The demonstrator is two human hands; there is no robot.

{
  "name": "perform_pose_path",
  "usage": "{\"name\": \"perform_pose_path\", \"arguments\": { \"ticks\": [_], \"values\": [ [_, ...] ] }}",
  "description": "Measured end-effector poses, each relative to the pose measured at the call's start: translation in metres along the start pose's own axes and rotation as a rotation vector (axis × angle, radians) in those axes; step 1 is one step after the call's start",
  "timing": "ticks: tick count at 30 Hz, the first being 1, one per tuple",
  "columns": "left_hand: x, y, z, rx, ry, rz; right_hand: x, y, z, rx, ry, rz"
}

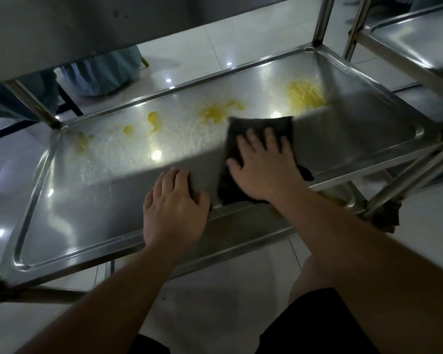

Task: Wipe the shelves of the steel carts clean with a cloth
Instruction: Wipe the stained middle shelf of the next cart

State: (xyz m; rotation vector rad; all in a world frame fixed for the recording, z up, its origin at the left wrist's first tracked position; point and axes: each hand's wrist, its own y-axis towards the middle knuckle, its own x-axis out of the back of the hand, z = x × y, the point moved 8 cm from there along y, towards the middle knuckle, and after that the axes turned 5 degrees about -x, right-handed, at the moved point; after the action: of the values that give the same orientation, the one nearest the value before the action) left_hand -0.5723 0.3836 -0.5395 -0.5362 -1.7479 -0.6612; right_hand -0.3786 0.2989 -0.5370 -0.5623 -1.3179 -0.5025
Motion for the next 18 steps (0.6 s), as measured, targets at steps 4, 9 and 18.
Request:
{"name": "perform_pose_path", "arguments": {
  "ticks": [4, 9, 18],
  "values": [
    [0.0, -0.003, 0.001, -0.012, -0.003, 0.014, 0.002, -0.012, -0.006, 0.408, -0.046, 0.053],
    [0.002, -0.002, 0.0, -0.016, 0.002, 0.011, 0.031, 0.006, -0.132, 0.344, -0.12, 0.005],
    [0.001, -0.002, -0.001, -0.003, 0.009, 0.012, 0.042, 0.064, -0.251, -0.596, -0.015, -0.095]
  ]
}}
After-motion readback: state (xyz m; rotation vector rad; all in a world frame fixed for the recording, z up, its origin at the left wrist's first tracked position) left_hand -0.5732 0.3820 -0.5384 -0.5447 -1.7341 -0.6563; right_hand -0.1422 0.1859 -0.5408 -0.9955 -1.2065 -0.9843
